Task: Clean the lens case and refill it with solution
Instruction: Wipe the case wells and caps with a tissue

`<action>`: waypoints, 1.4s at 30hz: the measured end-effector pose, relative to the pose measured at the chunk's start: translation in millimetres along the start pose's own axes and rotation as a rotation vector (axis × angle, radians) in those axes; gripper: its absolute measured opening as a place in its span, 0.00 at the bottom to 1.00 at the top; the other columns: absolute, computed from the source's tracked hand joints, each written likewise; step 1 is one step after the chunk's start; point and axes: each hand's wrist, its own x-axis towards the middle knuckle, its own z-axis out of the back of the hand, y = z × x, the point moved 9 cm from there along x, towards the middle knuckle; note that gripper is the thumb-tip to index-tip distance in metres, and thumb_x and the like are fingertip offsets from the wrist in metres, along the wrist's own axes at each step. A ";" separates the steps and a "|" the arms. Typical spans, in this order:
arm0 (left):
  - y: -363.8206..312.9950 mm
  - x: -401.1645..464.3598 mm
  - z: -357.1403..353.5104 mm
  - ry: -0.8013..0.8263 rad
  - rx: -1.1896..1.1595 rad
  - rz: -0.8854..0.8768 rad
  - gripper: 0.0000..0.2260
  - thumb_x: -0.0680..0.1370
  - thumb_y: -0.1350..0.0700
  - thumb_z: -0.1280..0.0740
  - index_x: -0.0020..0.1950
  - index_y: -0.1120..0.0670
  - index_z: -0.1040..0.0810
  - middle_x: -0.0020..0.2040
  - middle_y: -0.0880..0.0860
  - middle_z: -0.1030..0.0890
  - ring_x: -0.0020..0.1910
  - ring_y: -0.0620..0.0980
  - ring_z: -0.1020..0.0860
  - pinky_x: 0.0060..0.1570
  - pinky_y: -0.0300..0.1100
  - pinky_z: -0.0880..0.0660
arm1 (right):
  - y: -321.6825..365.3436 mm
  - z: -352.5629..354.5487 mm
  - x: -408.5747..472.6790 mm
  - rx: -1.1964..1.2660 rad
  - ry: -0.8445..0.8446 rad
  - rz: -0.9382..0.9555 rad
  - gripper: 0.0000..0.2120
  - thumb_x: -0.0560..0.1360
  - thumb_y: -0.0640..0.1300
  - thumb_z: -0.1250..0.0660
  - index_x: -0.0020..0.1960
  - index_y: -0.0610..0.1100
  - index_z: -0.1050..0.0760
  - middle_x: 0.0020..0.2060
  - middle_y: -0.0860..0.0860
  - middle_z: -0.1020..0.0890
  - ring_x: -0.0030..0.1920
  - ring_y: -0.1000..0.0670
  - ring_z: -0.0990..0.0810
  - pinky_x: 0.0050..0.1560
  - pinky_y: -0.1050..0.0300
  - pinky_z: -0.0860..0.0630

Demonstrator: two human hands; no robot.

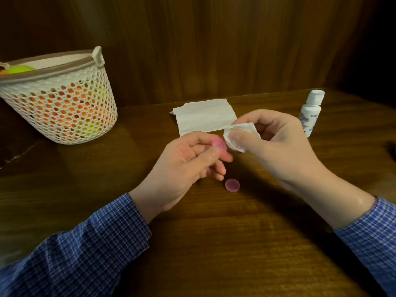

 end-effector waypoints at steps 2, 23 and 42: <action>1.8 0.2 0.1 -0.012 -0.031 0.009 0.14 0.76 0.54 0.33 0.60 0.58 0.20 0.50 0.56 0.14 0.42 0.49 0.18 0.43 0.40 0.20 | 4.7 1.1 -2.2 -0.066 -0.026 0.034 0.03 0.74 0.40 0.23 0.46 0.46 0.15 0.39 0.52 0.14 0.39 0.54 0.16 0.40 0.57 0.18; 5.4 2.6 11.0 -0.085 0.172 -0.035 0.10 0.77 0.57 0.31 0.58 0.56 0.19 0.42 0.53 0.13 0.41 0.51 0.15 0.43 0.43 0.17 | -7.8 -21.1 -11.7 -0.158 0.127 -0.086 0.06 0.75 0.40 0.25 0.48 0.50 0.15 0.43 0.56 0.12 0.46 0.57 0.15 0.48 0.63 0.18; 9.1 48.2 -15.8 -0.161 0.692 -0.083 0.11 0.78 0.55 0.27 0.60 0.47 0.16 0.50 0.40 0.17 0.49 0.35 0.18 0.48 0.30 0.20 | -97.2 23.5 -3.2 0.577 -0.272 -0.853 0.07 0.76 0.35 0.31 0.51 0.43 0.24 0.50 0.43 0.19 0.38 0.54 0.23 0.34 0.63 0.24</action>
